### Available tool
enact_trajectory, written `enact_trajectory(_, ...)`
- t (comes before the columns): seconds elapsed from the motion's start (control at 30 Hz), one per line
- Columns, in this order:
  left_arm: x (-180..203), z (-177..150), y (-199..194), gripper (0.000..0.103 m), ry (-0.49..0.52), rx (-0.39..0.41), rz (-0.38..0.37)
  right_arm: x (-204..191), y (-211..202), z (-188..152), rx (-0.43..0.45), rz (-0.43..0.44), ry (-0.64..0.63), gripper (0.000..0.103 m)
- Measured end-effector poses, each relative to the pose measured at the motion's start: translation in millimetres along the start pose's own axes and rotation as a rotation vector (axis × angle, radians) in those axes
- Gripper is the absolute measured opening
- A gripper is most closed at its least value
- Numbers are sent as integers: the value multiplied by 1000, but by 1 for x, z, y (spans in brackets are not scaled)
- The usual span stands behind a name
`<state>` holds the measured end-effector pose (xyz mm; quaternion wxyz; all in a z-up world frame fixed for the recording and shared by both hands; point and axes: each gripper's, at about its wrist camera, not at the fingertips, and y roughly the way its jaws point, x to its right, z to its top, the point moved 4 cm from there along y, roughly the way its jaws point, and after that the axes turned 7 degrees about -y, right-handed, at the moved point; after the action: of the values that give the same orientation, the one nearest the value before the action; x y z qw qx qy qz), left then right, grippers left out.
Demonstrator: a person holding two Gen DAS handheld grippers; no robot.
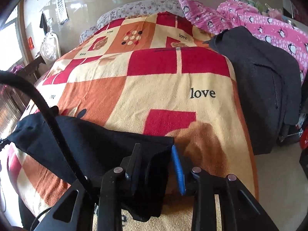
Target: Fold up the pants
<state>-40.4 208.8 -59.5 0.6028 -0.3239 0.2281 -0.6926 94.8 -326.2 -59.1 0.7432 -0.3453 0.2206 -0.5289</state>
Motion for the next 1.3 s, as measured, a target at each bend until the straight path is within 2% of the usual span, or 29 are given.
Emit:
enact_trajectory(0.03, 0, -1, 0, 9, -4, 0, 0, -2, 5, -1, -10, -4, -11, 30)
enact_trajectory(0.1, 0, -2, 1, 9, -8, 0, 2, 0, 20, -4, -55, -25, 7, 18)
enact_trajectory(0.17, 0, -3, 0, 9, -8, -1, 4, 2, 21, -3, -38, -38, 6, 2)
enact_trajectory(0.3, 4, 0, -4, 9, 5, 10, 10, -1, 0, 9, 24, -98, -56, 2)
enact_trajectory(0.37, 5, 2, -5, 9, 11, 16, 15, 2, 0, 12, 20, -133, -73, 2)
enact_trajectory(0.47, 5, 0, -5, 9, 16, 18, 24, 9, 4, 9, 0, -99, -12, 2)
enact_trajectory(0.6, 3, -3, -3, 9, 16, 9, 18, 33, -6, 10, 21, -201, 17, 2)
enact_trajectory(0.67, 2, -4, -1, 9, 8, 6, 17, 39, -8, 11, 14, -188, 37, 2)
enact_trajectory(0.73, 2, -4, -2, 9, 1, 12, 16, 35, -11, 10, 11, -93, 81, 2)
enact_trajectory(0.8, 1, -4, -2, 9, 0, 13, 15, 28, -9, 4, -28, -37, 96, 21)
enact_trajectory(0.83, 1, -4, -2, 9, -1, 12, 14, 24, -10, 1, -31, -34, 91, 47)
enact_trajectory(0.87, 1, -4, -1, 9, -3, 8, 12, 19, -11, -2, -19, -18, 86, 51)
enact_trajectory(0.9, 1, -4, 0, 9, -6, 5, 10, 15, -9, -4, -20, -1, 89, 51)
enact_trajectory(1.03, 1, -6, 0, 9, -14, 6, 5, 2, 6, -7, -50, 37, 92, 43)
enact_trajectory(1.1, 1, -6, 0, 9, -14, 5, 6, -2, 13, -6, -61, 3, 41, 21)
enact_trajectory(1.13, 1, -7, -1, 9, -14, 5, 6, -4, 17, -5, -73, -6, 19, 2)
enact_trajectory(1.2, 1, -7, -1, 9, -15, 6, 6, -7, 15, -1, -63, -27, -24, 2)
enact_trajectory(1.27, 3, -7, -3, 9, -9, 13, 6, -13, 2, 7, -24, -93, -94, 2)
enact_trajectory(1.3, 4, -7, -5, 9, -3, 18, 7, -15, -9, 14, 15, -157, -143, 2)
